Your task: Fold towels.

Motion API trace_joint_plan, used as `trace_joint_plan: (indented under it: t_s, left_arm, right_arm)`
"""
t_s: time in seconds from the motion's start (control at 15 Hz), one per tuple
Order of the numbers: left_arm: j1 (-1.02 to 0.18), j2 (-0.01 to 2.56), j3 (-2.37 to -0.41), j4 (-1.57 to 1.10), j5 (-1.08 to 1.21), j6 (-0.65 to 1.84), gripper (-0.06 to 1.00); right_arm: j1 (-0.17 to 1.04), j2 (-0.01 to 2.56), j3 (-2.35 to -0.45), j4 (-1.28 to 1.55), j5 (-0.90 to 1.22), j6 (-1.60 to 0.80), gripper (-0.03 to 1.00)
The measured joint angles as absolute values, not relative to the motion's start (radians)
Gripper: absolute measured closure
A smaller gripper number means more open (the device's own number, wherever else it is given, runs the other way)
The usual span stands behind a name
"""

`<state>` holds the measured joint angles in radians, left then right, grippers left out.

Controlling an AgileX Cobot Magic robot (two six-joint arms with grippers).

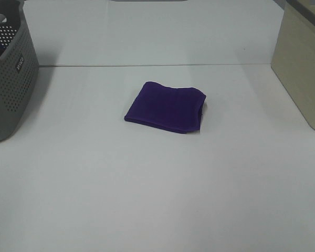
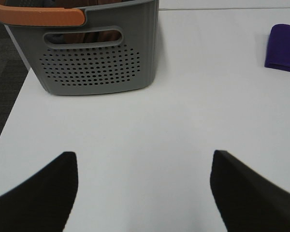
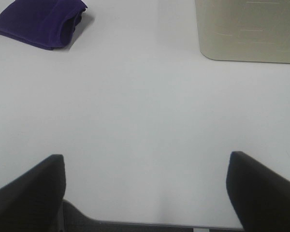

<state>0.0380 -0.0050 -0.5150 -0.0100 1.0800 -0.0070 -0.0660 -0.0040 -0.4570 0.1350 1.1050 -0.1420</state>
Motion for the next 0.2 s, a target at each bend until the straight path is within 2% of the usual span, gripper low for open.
trace_joint_plan:
  t_s: [0.2]
  left_arm:
    - [0.038, -0.005, -0.515, -0.010, 1.080, -0.007, 0.24]
  right_arm:
    - [-0.066, -0.004, -0.457, 0.135, 1.105, -0.142, 0.09]
